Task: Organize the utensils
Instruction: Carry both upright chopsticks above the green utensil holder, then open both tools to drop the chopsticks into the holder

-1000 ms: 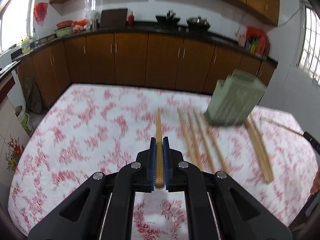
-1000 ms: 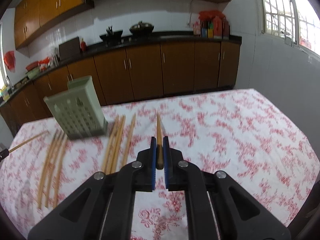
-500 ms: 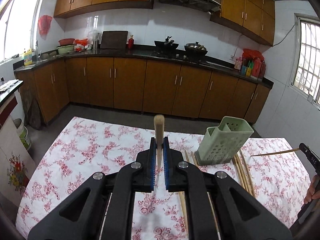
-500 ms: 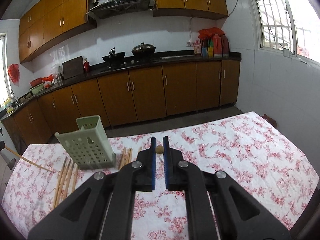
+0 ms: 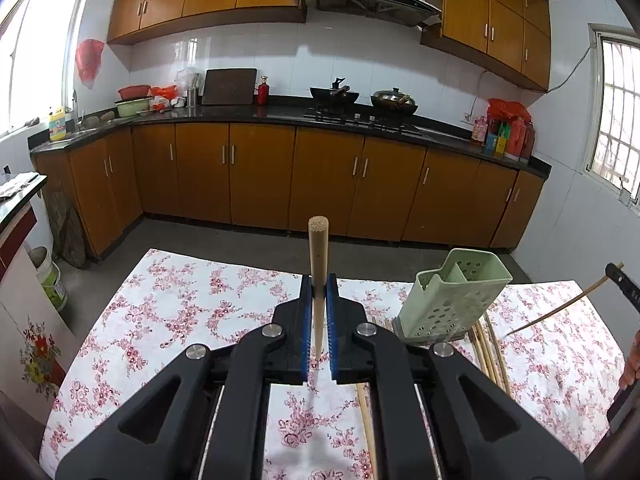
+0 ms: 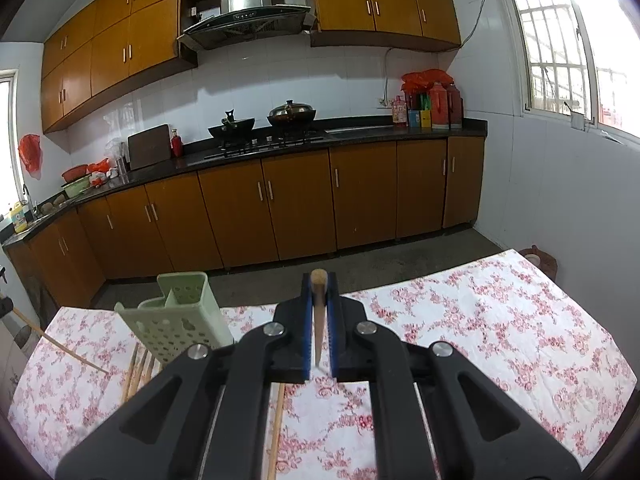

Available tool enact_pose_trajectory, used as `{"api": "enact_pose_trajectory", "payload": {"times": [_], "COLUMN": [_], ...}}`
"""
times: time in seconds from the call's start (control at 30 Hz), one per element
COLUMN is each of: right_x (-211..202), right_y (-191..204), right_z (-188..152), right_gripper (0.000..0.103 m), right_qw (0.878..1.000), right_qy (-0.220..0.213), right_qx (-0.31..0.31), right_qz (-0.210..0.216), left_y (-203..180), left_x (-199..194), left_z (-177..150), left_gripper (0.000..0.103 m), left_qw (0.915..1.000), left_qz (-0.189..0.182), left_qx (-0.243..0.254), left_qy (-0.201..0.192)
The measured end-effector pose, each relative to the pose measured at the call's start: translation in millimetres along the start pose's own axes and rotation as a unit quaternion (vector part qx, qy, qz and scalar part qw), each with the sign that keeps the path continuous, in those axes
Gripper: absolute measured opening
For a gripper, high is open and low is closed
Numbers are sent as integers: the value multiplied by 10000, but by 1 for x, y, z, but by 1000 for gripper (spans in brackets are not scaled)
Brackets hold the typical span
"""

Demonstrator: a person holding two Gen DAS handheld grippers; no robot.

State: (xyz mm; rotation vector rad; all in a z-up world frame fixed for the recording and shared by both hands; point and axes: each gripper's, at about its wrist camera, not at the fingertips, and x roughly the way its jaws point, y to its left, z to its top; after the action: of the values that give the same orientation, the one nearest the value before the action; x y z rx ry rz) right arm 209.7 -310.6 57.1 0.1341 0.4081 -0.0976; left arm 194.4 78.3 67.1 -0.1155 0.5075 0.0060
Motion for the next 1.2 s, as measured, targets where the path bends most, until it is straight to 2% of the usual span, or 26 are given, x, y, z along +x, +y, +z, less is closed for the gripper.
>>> {"api": "enact_pose_trajectory", "payload": {"times": [0.23, 0.4, 0.57, 0.7, 0.83, 1.2], "right_x": [-20, -37, -46, -50, -43, 17], "right_y": [7, 5, 12, 25, 41, 66], "right_z": [50, 91, 117, 122, 113, 71], "right_gripper": [7, 7, 7, 7, 7, 7], "right_qw": [9984, 9942, 9872, 9837, 9839, 9894], "right_qy": [-552, -834, -985, -1066, -933, -189], "right_qx": [-44, 347, 593, 528, 361, 116], "right_qz": [135, 583, 1108, 1345, 1484, 1435], "left_y": [-16, -31, -53, -73, -87, -104], "left_x": [-9, -22, -38, -40, -28, 34], "left_z": [34, 71, 100, 104, 96, 62], "left_gripper": [7, 7, 7, 7, 7, 7], "left_qw": [9994, 9970, 9923, 9897, 9898, 9942], "left_qz": [-163, -528, -930, -1089, -1178, -1069], "left_qx": [68, -26, -76, 23, 70, 104], "left_qy": [-307, -558, -820, -929, -799, -6]}}
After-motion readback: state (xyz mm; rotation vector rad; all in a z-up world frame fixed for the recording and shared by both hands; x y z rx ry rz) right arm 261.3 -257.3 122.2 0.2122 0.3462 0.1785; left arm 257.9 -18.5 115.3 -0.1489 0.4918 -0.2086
